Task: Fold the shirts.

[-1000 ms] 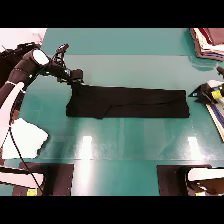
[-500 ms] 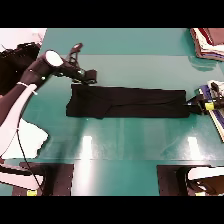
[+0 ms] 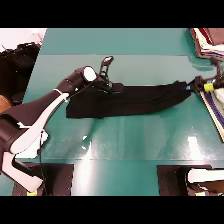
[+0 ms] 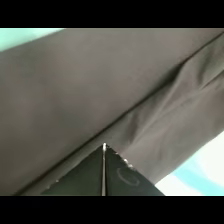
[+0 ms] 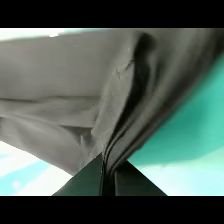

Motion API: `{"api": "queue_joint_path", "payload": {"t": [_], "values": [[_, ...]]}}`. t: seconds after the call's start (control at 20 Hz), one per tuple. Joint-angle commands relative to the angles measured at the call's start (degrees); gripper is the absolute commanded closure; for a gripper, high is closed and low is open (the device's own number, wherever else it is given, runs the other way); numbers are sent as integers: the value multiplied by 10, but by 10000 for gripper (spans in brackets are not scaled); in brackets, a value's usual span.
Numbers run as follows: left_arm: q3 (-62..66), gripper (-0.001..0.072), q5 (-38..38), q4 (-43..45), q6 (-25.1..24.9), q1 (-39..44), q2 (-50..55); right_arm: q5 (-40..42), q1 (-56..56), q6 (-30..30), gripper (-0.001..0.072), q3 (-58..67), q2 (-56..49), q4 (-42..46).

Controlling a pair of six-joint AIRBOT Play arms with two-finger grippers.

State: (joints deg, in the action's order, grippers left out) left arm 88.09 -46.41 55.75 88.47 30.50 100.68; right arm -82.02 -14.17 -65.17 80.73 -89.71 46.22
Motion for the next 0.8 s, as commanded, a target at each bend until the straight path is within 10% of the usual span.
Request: {"api": "queue_joint_path", "payload": {"t": [0.0, 0.75], "values": [[34, 680, 5, -29, 1, 22, 51, -9, 62, -32, 690, 73, 58, -2], [54, 681, -45, -30, 4, -3, 79, 97, 340, -68, 689, 217, 78, -2]]}}
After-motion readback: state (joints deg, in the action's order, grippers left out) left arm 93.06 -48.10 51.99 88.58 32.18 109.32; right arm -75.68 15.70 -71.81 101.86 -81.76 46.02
